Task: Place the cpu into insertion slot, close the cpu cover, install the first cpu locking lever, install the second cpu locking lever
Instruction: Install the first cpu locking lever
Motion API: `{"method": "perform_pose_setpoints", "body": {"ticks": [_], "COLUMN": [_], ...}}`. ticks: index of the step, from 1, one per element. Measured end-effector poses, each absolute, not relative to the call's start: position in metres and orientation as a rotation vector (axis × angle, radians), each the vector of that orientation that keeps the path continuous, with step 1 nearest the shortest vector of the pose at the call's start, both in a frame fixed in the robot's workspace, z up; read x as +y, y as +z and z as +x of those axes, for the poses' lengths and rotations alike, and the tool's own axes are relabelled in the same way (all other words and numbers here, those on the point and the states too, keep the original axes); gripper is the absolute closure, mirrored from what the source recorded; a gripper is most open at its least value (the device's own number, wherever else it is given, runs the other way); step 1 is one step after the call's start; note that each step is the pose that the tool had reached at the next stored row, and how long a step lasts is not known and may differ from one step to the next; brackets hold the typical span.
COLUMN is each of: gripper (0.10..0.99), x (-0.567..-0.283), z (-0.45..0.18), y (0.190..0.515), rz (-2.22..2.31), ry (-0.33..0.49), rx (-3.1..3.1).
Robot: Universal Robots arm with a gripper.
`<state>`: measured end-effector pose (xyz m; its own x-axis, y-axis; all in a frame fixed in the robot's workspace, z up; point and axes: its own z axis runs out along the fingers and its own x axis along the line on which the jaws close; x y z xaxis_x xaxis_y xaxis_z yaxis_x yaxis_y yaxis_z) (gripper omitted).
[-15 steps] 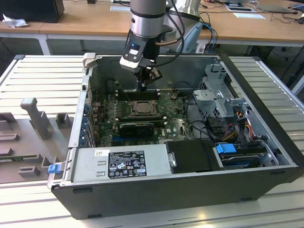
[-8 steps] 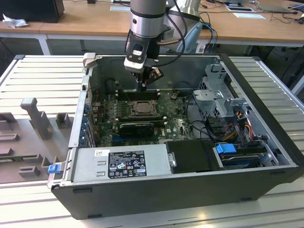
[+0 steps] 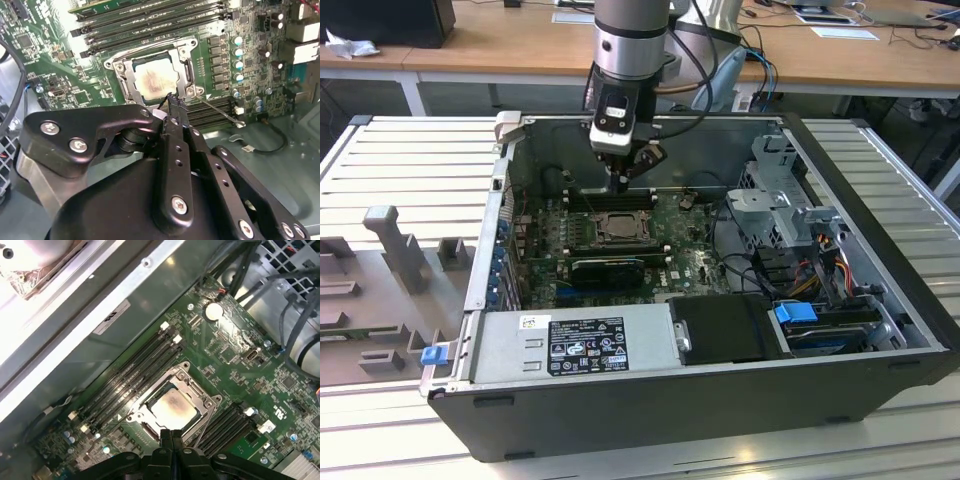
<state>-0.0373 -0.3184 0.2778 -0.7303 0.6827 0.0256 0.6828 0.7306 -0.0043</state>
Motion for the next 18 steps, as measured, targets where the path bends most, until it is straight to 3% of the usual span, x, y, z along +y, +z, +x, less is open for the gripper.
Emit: {"method": "perform_pose_setpoints", "body": {"ticks": [18], "gripper": [0.98], "x": [-0.3184], "z": [-0.0373], "y": [0.2751], "rz": [-0.686], "ry": [-0.053], "rx": [-3.077]}}
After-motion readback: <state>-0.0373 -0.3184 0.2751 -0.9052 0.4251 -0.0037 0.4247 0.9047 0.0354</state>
